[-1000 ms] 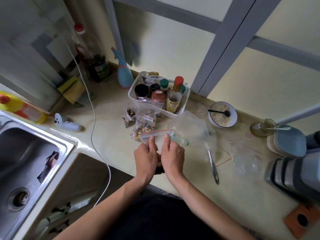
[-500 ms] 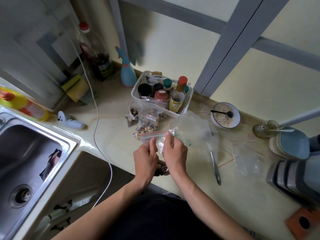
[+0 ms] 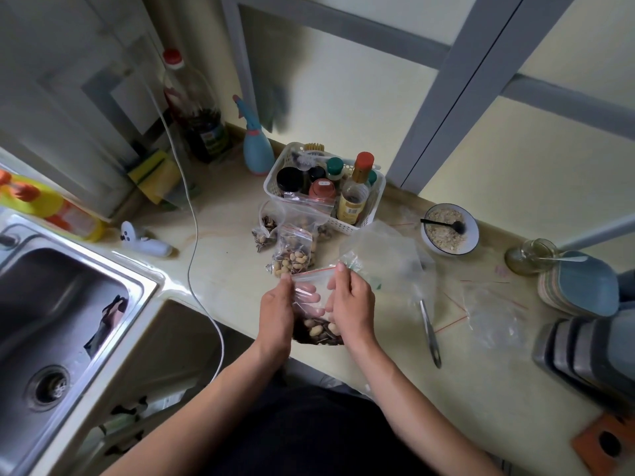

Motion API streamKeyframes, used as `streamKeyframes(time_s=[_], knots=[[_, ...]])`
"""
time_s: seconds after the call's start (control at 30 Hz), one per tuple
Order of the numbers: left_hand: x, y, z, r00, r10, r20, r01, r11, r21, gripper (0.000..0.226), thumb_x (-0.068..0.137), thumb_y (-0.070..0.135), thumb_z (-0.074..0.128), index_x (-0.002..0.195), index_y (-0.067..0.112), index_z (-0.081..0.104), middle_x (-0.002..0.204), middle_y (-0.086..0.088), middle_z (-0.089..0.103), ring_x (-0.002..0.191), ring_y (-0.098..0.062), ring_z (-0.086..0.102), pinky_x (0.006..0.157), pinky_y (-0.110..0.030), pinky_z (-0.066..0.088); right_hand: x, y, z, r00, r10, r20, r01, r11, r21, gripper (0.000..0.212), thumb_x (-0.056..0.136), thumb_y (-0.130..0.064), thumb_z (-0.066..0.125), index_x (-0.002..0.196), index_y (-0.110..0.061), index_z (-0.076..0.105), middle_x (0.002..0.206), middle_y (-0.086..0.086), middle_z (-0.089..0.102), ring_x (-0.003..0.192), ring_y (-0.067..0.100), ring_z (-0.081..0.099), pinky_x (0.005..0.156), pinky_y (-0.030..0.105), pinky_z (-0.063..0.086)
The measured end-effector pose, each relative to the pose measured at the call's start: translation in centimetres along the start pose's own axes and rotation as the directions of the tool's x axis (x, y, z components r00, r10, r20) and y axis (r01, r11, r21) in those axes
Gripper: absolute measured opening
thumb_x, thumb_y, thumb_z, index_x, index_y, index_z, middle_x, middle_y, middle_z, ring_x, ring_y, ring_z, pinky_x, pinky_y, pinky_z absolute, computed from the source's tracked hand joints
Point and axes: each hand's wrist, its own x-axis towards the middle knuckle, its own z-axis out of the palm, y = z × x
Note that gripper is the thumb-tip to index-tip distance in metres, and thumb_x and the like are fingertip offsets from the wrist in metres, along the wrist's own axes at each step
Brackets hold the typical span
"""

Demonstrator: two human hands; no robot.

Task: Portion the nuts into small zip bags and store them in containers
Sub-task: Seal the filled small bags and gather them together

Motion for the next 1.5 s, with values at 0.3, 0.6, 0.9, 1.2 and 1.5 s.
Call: streamKeyframes(time_s=[0.3,0.6,0.9,1.2,1.5], knots=[[-0.2,0.1,-0.5,0.974,0.226,-0.023,-0.221,0.964,0.15,0.055,0.108,0.037,0.035,0.092,0.003,0.076,0.085,-0.013,0.077,0.083,-0.029,0.075,0.078,-0.037,0.056,-0.3,0.7,-0.2,1.0,-0.018,0.018,0.018,0.999,-0.027,0.055,0.107,-0.038,0.04,0.065,-0.009,0.062,0.058,0.001,0.068,0.058,0.01,0.063,0.066,0.029,0.049],[-1.8,0.5,0.3,0.975,0.223,-0.024,-0.218,0.968,0.126,0.058,0.107,0.039,0.037,0.086,-0.003,0.071,0.074,-0.019,0.073,0.065,-0.031,0.073,0.052,-0.027,0.054,-0.6,0.1,-0.3,0.991,-0.074,-0.115,0.07,0.997,-0.043,0.056,0.106,-0.037,0.038,0.059,-0.016,0.06,0.054,0.0,0.065,0.055,0.013,0.064,0.064,0.028,0.05],[-1.7,0.1,0.2,0.965,0.26,-0.003,-0.256,0.953,0.163,0.054,0.108,0.036,0.038,0.09,-0.001,0.073,0.078,-0.017,0.075,0.072,-0.031,0.074,0.063,-0.035,0.059,-0.5,0.2,-0.4,0.99,0.051,-0.128,-0.051,0.999,0.006,0.051,0.105,-0.031,0.043,0.06,-0.017,0.06,0.053,0.001,0.065,0.058,0.019,0.064,0.065,0.03,0.049],[-2.5,0.1,0.8,0.951,0.289,-0.108,-0.242,0.917,0.318,0.058,0.106,0.045,0.036,0.077,0.005,0.067,0.055,-0.014,0.064,0.045,-0.03,0.063,0.043,-0.032,0.05,-1.5,-1.2,-0.5,0.98,0.13,-0.151,-0.128,0.991,0.025,0.053,0.106,-0.035,0.036,0.068,-0.006,0.059,0.057,0.015,0.062,0.035,0.023,0.057,0.04,0.022,0.042],[-2.7,0.2,1.1,0.908,0.399,-0.128,-0.332,0.871,0.362,0.054,0.106,0.048,0.033,0.077,0.009,0.058,0.049,-0.013,0.059,0.042,-0.031,0.06,0.04,-0.025,0.046,-1.6,-1.8,0.2,0.982,-0.026,-0.187,0.013,0.998,-0.068,0.059,0.096,-0.057,0.025,0.059,-0.024,0.057,0.064,-0.007,0.065,0.069,0.028,0.067,0.064,0.056,0.059]])
